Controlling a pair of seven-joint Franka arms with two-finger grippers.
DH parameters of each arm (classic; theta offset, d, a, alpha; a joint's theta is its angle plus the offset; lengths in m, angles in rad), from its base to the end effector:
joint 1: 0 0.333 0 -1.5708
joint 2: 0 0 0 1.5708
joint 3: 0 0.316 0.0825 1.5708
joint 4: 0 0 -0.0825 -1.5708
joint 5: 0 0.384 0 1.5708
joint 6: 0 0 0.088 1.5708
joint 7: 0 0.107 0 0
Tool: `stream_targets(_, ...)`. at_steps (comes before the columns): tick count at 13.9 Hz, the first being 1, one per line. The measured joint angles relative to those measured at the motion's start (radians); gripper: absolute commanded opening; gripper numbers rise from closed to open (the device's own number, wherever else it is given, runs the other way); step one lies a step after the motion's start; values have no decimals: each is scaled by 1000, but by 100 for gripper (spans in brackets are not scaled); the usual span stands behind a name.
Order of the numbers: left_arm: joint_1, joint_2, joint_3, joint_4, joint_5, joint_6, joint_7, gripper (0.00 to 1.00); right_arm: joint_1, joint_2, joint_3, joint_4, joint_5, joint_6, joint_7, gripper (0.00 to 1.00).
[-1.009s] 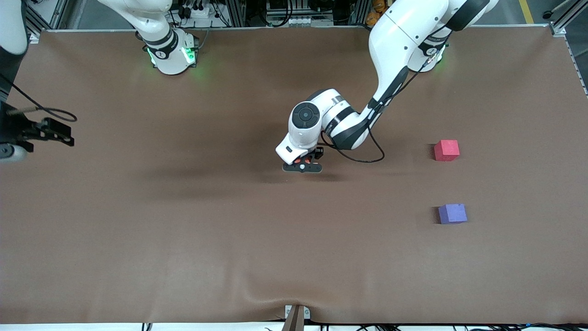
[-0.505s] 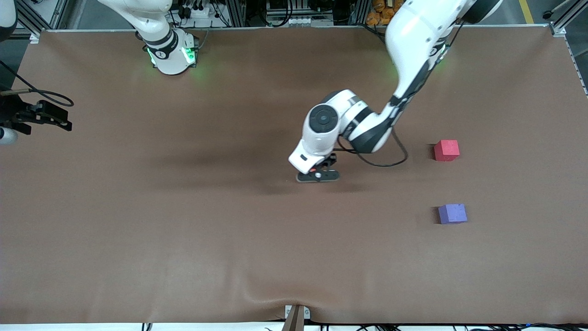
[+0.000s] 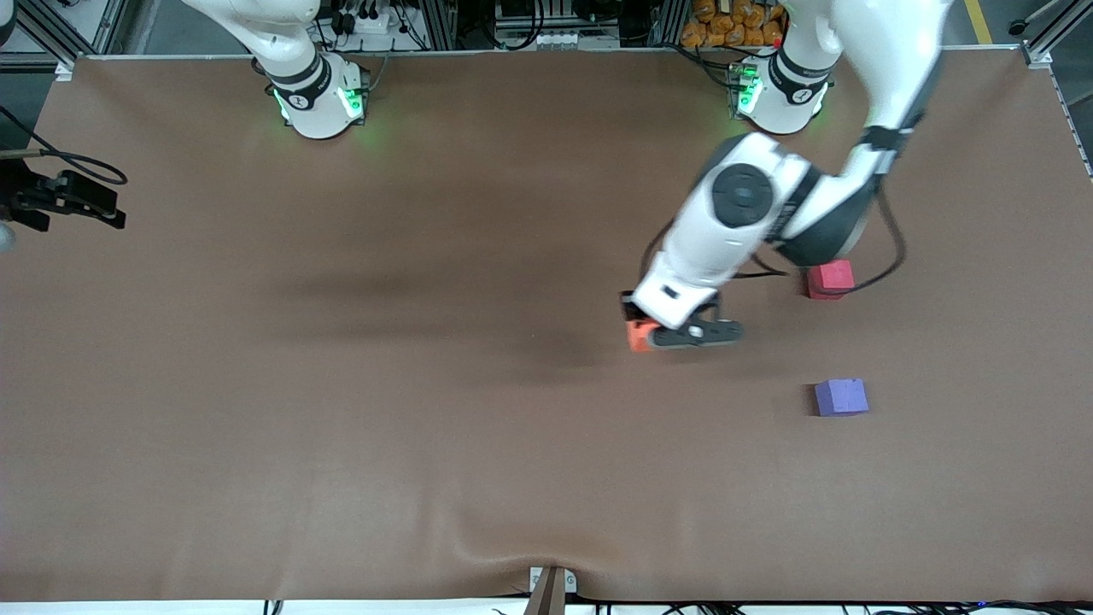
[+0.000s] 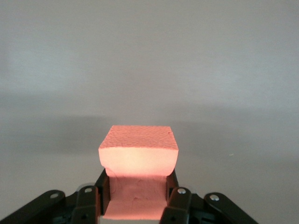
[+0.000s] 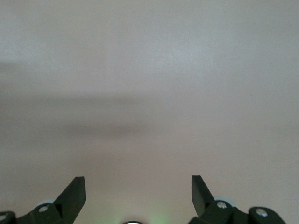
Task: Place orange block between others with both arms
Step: 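Carry the orange cube with the left gripper between pink and purple cubes, then lower the orange cube between the pink and purple cubes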
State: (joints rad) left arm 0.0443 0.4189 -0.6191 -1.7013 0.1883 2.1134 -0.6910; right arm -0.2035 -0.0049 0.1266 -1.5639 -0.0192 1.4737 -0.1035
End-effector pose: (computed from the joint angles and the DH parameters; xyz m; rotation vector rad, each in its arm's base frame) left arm 0.5799 -0.3144 0.3941 3.0363 0.1132 0.0283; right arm 0.5408 -0.0437 0.6223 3.1264 0.0399 -0.1357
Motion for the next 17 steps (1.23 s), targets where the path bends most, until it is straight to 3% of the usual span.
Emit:
stream_targets(3,215,-9,-97,-8,0,-91,173,24,-7,-35,-1,-2,2,-26,0,100)
stream_targets(9,467,-9,-111,-100,6,-111,523,25,5,-55,-20,-5,33,-42,0,100)
stream_targets(12,526,-9,-112,-173,44,-52,582,25,102,-63,-129,-3,35,-43,0,100)
stream_targets(17,587,-8,-112,-340,122,160,579,25,142,-64,-150,22,35,-33,77,100)
